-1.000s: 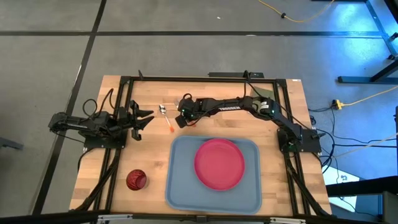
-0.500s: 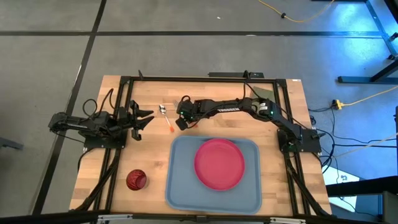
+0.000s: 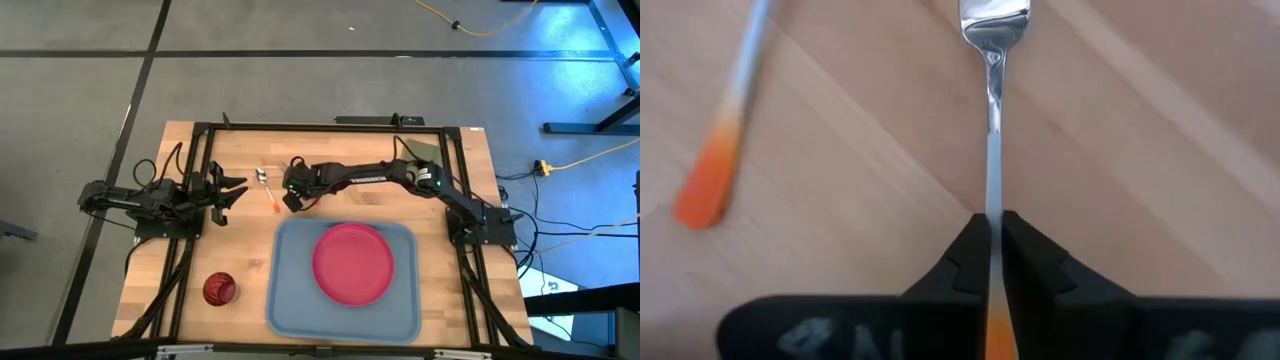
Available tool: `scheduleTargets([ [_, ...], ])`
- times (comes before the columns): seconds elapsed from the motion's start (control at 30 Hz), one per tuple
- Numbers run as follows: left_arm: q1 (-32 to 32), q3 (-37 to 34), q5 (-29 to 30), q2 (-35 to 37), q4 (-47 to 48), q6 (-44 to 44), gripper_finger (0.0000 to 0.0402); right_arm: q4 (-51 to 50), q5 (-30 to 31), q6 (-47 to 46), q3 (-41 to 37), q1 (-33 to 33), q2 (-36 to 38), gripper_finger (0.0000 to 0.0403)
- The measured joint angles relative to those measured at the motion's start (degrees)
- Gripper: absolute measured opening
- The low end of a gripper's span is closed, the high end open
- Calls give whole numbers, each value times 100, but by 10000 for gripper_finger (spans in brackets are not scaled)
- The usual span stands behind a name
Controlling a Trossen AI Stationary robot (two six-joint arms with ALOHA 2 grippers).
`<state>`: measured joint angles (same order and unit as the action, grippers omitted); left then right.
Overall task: Pick and place plate/cup/fork/spoon on tray
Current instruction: Put the orange fork to the right of the pink plate on the blue serving tray
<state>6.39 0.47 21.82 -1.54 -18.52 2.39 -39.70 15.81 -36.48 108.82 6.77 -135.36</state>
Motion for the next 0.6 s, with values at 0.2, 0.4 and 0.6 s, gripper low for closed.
scheduleTargets([
  [0.2, 0, 0, 0, 2, -7, 0, 115, -293, 19, 78, 2, -3, 229, 21],
  [0.4, 1, -2, -2, 2, -2, 0, 115, -913, 154, -47, 6, -61, 553, 22],
  [0.6, 0, 0, -2, 2, 2, 0, 115, -1819, 503, -418, 11, -324, 879, 22],
])
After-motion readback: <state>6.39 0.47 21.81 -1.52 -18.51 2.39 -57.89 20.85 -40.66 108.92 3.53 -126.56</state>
